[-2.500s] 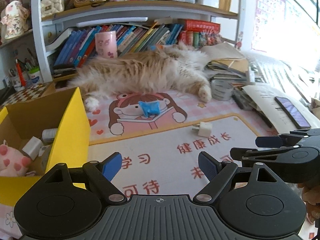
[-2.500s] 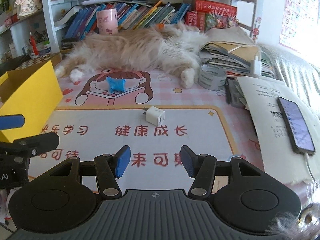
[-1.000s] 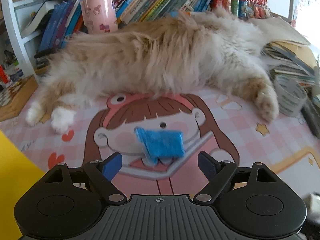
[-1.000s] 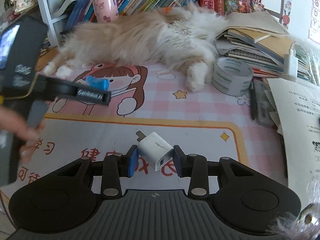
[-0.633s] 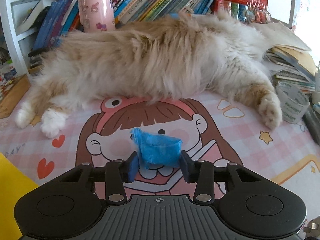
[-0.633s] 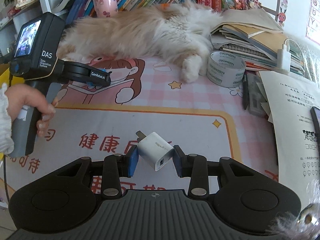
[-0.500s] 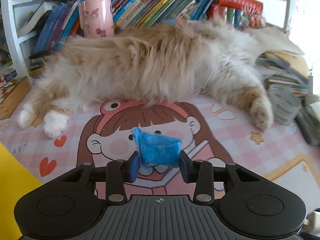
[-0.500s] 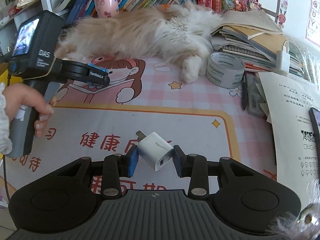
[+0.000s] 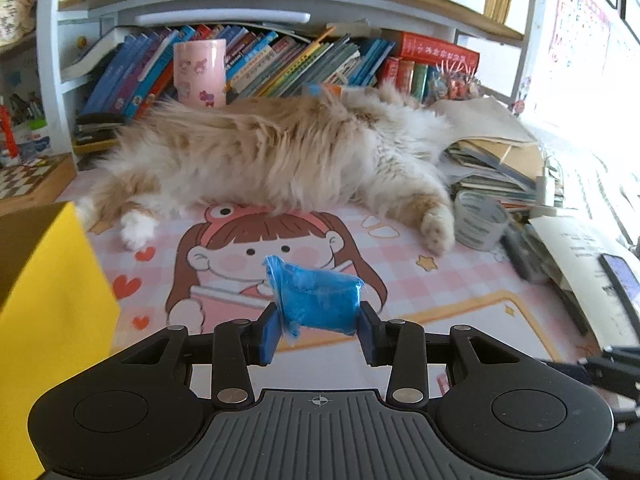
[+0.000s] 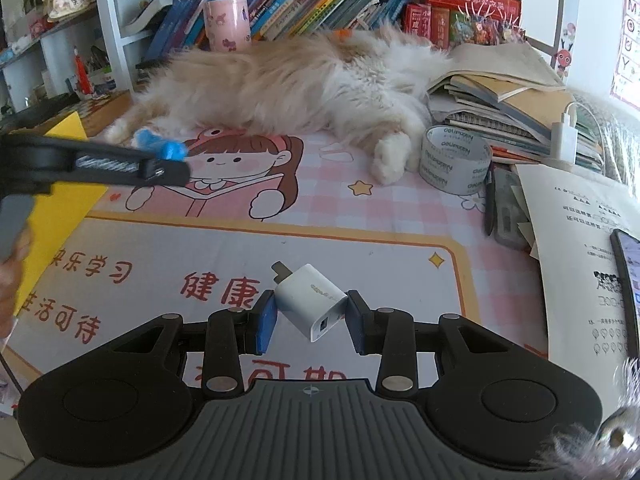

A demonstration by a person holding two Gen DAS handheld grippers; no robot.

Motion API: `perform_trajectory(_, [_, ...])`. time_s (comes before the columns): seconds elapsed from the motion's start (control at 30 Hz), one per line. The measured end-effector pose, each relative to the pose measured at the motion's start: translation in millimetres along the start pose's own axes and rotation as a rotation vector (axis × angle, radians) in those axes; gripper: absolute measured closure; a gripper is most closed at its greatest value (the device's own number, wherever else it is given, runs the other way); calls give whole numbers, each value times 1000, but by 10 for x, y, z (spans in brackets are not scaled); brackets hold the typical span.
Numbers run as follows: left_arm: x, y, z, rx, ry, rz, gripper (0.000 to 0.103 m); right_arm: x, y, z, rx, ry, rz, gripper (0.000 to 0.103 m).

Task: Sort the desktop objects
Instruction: 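Lift the blue toy and charger plug and carry both toward the yellow box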

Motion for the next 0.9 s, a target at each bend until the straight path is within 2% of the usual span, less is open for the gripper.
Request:
perform_trajectory(0.4, [703, 39, 385, 36, -25, -7, 65, 296, 166, 140, 19, -24, -16, 69])
perform_trajectory(0.9, [1287, 330, 826, 49, -13, -17, 65, 601, 766, 291, 81, -46, -55, 69])
Point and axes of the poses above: each gripper's, at about its wrist camera, not at the fingertips, and x roughly against the way its jaws point, y to its left, z to its underside, the point moved 6 cm from there along -x, roughly the way its jaws point, and after that the axes turned 4 degrees about -x, right-handed, at the moved point
